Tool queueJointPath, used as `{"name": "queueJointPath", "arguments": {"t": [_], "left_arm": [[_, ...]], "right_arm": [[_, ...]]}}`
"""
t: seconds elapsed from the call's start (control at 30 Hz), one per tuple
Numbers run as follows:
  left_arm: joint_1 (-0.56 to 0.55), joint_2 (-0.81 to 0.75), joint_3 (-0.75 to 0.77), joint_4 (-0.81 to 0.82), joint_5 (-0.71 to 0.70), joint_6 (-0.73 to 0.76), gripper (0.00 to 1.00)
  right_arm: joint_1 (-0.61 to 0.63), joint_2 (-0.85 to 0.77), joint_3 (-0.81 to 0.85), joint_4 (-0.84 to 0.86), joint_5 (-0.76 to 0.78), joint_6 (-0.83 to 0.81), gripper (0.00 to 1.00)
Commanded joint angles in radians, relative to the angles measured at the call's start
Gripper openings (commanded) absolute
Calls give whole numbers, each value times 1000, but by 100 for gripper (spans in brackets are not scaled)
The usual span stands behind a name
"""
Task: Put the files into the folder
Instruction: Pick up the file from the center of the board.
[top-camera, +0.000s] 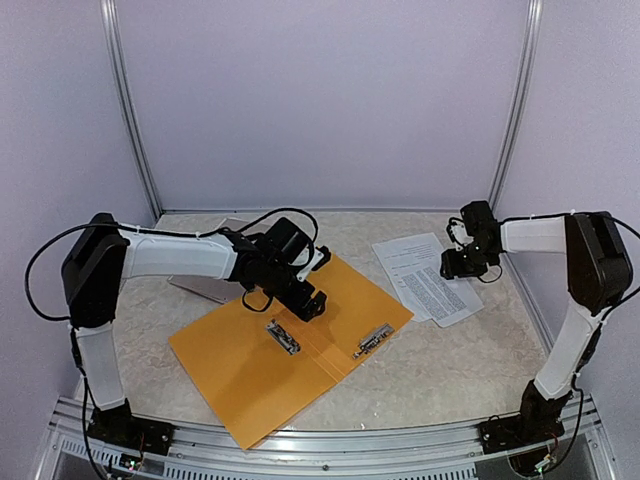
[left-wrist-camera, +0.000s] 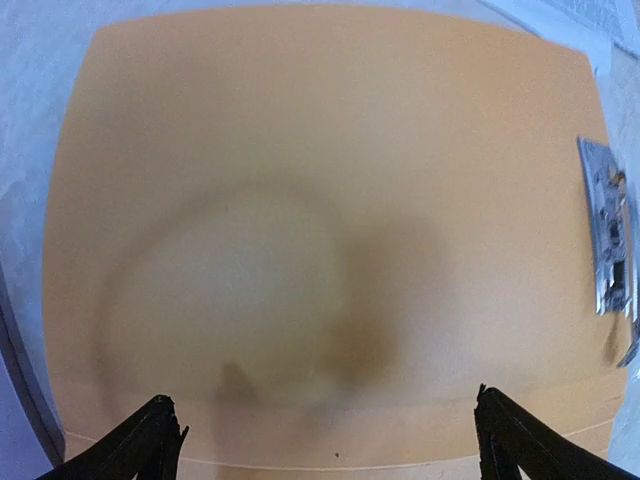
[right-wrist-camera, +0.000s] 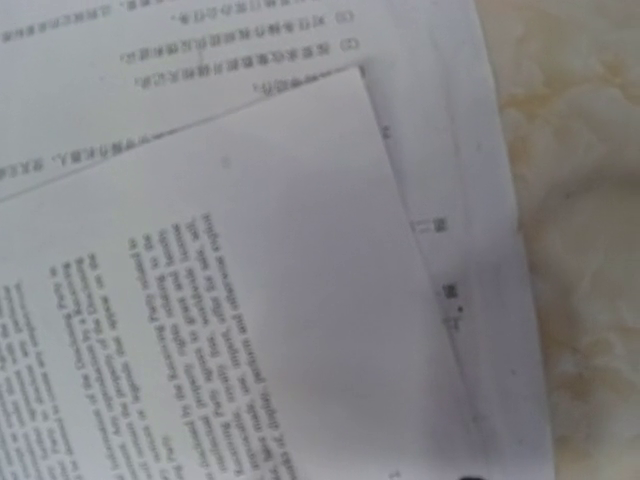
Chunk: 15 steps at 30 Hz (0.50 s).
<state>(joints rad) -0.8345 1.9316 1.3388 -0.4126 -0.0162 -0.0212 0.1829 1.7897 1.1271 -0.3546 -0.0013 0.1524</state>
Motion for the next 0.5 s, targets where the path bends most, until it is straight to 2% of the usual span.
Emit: {"name": "queueJointPath", "arguments": {"t": [0.0, 0.2, 0.47], "left_arm": [[6, 38, 182, 44, 7, -76, 99], [17, 249, 522, -62, 201, -229, 99], [44, 386, 645, -1, 371, -402, 99]], "right_arm": [[-19, 11, -29, 4, 4, 35, 57], [-36, 38, -58, 25, -40, 39, 57], [-55, 63, -77, 19, -33, 36, 57]]}}
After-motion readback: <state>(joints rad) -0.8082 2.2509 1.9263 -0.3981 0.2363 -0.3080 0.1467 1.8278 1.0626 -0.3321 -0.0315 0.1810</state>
